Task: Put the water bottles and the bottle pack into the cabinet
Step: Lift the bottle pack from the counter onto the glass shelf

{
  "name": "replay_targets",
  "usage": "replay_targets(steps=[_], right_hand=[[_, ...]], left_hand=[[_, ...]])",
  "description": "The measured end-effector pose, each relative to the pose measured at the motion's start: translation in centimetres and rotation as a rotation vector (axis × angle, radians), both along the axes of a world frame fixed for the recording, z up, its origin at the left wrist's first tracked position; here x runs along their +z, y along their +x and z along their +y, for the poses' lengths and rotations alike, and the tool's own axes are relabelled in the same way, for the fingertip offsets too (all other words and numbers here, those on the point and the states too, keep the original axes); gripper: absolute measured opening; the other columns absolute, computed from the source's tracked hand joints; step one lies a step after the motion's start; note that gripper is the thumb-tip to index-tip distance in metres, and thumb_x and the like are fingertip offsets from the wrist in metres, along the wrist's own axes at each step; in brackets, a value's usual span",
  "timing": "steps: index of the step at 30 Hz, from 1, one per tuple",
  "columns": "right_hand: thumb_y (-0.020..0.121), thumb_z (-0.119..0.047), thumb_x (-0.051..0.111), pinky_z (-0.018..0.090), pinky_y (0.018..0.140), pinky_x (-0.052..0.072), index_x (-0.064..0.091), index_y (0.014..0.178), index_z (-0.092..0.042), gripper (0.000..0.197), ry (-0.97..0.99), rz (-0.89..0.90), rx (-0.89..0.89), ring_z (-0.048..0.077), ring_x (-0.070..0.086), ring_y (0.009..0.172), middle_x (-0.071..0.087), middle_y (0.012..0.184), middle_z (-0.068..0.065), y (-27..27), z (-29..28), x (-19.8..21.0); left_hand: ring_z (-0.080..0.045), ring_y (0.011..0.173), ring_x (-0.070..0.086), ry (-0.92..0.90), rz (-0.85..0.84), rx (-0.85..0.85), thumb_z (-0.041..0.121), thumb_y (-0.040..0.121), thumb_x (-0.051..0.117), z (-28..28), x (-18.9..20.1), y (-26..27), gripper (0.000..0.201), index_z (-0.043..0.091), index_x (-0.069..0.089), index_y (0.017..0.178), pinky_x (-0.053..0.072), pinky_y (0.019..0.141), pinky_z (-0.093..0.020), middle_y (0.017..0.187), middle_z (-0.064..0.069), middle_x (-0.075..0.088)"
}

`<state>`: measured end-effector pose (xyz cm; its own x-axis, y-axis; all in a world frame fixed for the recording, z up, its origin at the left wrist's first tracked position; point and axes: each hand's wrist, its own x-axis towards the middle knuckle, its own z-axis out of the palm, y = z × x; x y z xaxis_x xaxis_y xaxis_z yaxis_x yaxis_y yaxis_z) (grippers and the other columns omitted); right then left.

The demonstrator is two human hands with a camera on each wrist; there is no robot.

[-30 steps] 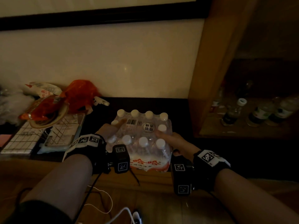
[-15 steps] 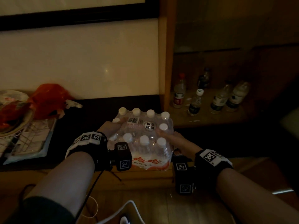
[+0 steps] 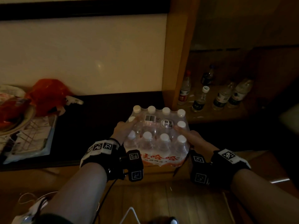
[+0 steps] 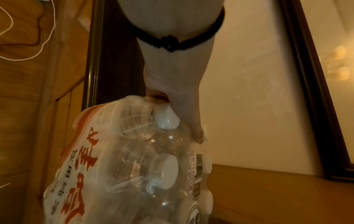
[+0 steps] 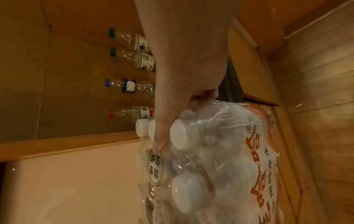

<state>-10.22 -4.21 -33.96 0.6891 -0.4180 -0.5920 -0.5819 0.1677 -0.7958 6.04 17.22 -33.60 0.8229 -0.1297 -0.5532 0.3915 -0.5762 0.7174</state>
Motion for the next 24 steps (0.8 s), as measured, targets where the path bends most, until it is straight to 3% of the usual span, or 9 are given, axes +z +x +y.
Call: replay_targets(steps=[2,5,7,10,12,15,19,21,24], right_hand=[[0.066,-0.057,0.077,0.027,0.065,0.056,0.069,0.099,-0.020,0.051,-0.006,-0.010,-0.051,0.011,0.074,0.073,0.077,0.079,-0.005,0.0,0.5,-0.2],[0.068,-0.057,0.076,0.028,0.066,0.056,0.070,0.100,-0.017,0.052,-0.033,-0.040,-0.109,0.016,0.073,0.079,0.076,0.087,0.001,-0.1,1.4,-0.1],[0.070,-0.054,0.076,0.026,0.060,0.054,0.068,0.099,-0.015,0.049,-0.030,-0.061,-0.161,0.015,0.071,0.077,0.074,0.086,0.001,-0.1,2.1,-0.1],[0.071,-0.049,0.077,0.028,0.061,0.054,0.063,0.094,-0.016,0.043,0.016,-0.069,-0.229,0.015,0.068,0.077,0.070,0.082,0.000,-0.7,3.1,-0.6],[0.067,-0.051,0.080,0.032,0.068,0.056,0.063,0.102,-0.013,0.055,0.022,-0.070,-0.263,0.019,0.069,0.082,0.071,0.087,0.002,-1.4,3.7,-1.0],[0.072,-0.046,0.078,0.025,0.056,0.052,0.062,0.102,-0.011,0.050,0.023,-0.061,-0.274,0.016,0.067,0.075,0.068,0.082,0.002,-2.7,4.0,-1.0],[0.078,-0.030,0.076,0.015,0.034,0.045,0.059,0.079,-0.012,0.025,0.093,-0.026,-0.253,0.012,0.065,0.051,0.066,0.064,0.000,-4.5,3.6,0.5],[0.079,-0.027,0.076,0.015,0.033,0.045,0.061,0.077,-0.010,0.023,0.119,-0.059,-0.252,0.010,0.066,0.041,0.069,0.059,0.000,-5.6,3.6,1.3],[0.083,-0.027,0.072,0.015,0.034,0.046,0.062,0.076,-0.012,0.019,0.140,-0.055,-0.280,0.005,0.064,0.039,0.069,0.053,-0.004,-7.4,3.6,2.1]], left_hand=[[-0.027,0.084,0.069,-0.002,-0.008,-0.006,0.089,0.040,0.062,0.2,-0.2,0.1,0.109,0.010,0.063,0.114,0.056,0.070,-0.034,0.099,-0.009,0.072],[-0.024,0.074,0.067,-0.032,-0.054,0.009,0.086,0.059,0.056,0.4,-0.1,-0.3,0.087,0.007,0.066,0.095,0.053,0.064,-0.031,0.083,-0.006,0.070],[-0.026,0.075,0.066,-0.090,-0.074,0.029,0.084,0.068,0.050,0.4,0.0,-0.4,0.078,0.009,0.065,0.084,0.055,0.070,-0.035,0.079,-0.006,0.068],[-0.029,0.085,0.069,-0.113,-0.076,0.058,0.083,0.068,0.051,0.3,-0.1,-0.3,0.080,0.008,0.069,0.090,0.057,0.084,-0.042,0.093,-0.010,0.072],[-0.027,0.080,0.070,-0.144,-0.086,0.083,0.081,0.065,0.056,0.4,0.0,-0.6,0.075,0.011,0.072,0.084,0.057,0.084,-0.041,0.087,-0.009,0.074],[-0.027,0.078,0.071,-0.182,-0.079,0.092,0.079,0.064,0.060,0.3,0.4,-1.7,0.069,0.012,0.072,0.077,0.058,0.082,-0.039,0.081,-0.008,0.074],[-0.035,0.100,0.067,-0.160,-0.075,0.042,0.084,0.066,0.048,0.9,0.4,-4.0,0.086,0.010,0.068,0.104,0.055,0.090,-0.046,0.108,-0.013,0.070],[-0.036,0.105,0.066,-0.131,-0.067,0.022,0.089,0.060,0.042,1.0,0.5,-5.1,0.090,0.013,0.067,0.102,0.054,0.093,-0.049,0.114,-0.015,0.069],[-0.035,0.095,0.066,-0.082,-0.104,0.002,0.075,0.078,0.042,0.7,1.2,-6.9,0.069,0.018,0.055,0.114,0.056,0.084,-0.044,0.107,-0.016,0.066]])
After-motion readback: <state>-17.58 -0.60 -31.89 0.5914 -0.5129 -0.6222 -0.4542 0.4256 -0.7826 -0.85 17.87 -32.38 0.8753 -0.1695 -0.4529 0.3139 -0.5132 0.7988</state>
